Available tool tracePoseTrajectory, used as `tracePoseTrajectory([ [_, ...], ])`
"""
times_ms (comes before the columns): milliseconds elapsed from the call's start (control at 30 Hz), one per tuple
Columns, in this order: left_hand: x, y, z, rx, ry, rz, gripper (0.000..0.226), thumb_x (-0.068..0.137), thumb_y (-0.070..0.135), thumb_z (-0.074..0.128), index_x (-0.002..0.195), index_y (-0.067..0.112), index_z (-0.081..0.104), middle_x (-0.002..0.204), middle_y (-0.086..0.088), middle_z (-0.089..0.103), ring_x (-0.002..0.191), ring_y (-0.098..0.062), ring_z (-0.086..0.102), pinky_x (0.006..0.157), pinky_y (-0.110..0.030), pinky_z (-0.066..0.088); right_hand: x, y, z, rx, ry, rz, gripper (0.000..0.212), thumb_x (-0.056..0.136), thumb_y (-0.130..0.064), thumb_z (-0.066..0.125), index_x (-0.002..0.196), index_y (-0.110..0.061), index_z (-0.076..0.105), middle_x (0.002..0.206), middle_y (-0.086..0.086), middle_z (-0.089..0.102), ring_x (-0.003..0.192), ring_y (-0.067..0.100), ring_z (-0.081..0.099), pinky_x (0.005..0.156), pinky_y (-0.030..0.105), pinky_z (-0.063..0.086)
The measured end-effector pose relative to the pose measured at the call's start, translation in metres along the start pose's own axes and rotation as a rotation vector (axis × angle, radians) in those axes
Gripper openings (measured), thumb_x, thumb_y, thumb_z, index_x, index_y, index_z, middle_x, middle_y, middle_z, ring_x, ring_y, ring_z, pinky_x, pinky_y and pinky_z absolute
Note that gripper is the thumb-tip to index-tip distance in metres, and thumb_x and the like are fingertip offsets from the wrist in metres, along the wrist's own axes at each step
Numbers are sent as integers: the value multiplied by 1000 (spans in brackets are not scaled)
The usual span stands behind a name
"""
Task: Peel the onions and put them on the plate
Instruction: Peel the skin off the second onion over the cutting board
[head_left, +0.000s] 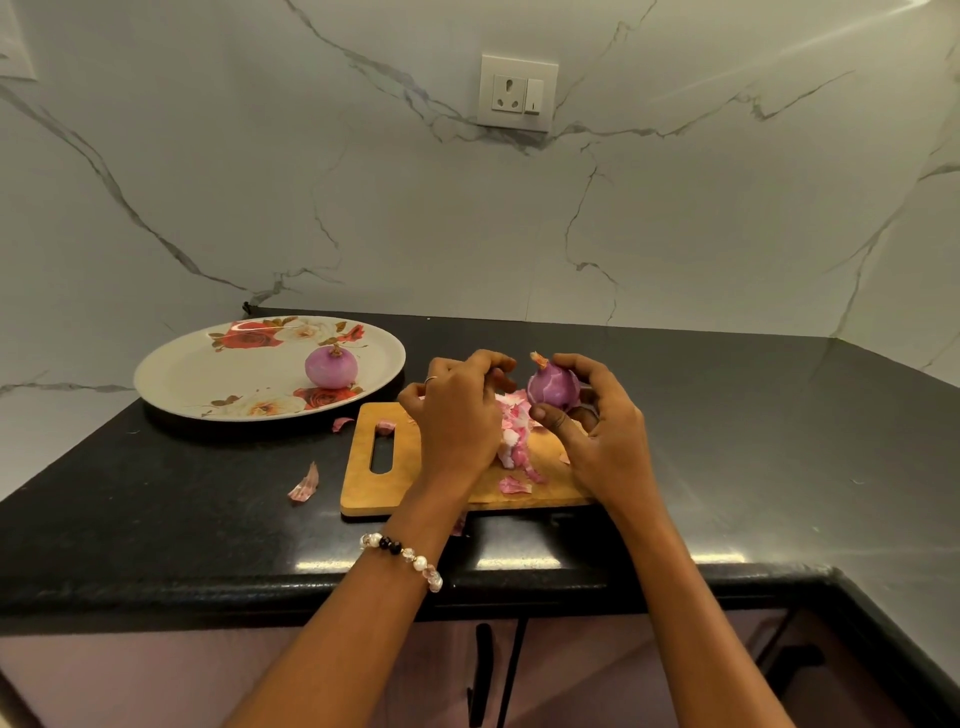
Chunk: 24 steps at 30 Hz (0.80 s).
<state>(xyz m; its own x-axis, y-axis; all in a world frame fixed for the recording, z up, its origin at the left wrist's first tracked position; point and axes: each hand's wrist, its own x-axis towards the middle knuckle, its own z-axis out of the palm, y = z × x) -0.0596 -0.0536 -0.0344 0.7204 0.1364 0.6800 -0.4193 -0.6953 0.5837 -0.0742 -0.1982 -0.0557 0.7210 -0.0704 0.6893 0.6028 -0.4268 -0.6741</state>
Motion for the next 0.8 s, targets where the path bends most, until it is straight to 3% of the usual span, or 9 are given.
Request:
tracePoseTrajectory([
  [233,-3,4,-3,-22,-127,4,22,94,31,55,111,26,69,107,2,65,113,-13,44,93,-35,18,0,-1,-1,96,-29,9,52,77,-5,82,119,-20,55,121,5,60,110,21,62,83,17,54],
  [367,-2,3,-2,-172,-88,-44,19,90,26,62,103,18,73,99,-2,69,104,-17,50,92,-52,39,-1,-2,-1,98,-63,-13,50,78,-2,80,118,-20,55,120,5,61,111,21,61,84,17,54],
  [500,-3,6,-4,-105,-83,-24,20,92,25,59,104,16,73,103,-2,65,108,-15,47,92,-34,24,-1,0,-2,81,-77,-42,49,78,-1,80,119,-17,56,119,4,61,112,22,62,86,24,57],
  [600,-4,6,-5,-75,-84,14,21,92,25,59,102,14,73,102,-4,63,107,-15,46,83,-29,18,-2,0,-1,63,-89,-44,49,79,0,79,118,-18,56,119,3,60,112,21,61,87,27,57],
  [800,-3,5,-4,-16,-53,34,21,91,26,61,97,10,73,99,-7,61,105,-16,47,82,-26,15,-3,-4,0,40,-120,-55,52,78,1,79,114,-27,53,117,-1,58,111,17,60,83,19,56],
])
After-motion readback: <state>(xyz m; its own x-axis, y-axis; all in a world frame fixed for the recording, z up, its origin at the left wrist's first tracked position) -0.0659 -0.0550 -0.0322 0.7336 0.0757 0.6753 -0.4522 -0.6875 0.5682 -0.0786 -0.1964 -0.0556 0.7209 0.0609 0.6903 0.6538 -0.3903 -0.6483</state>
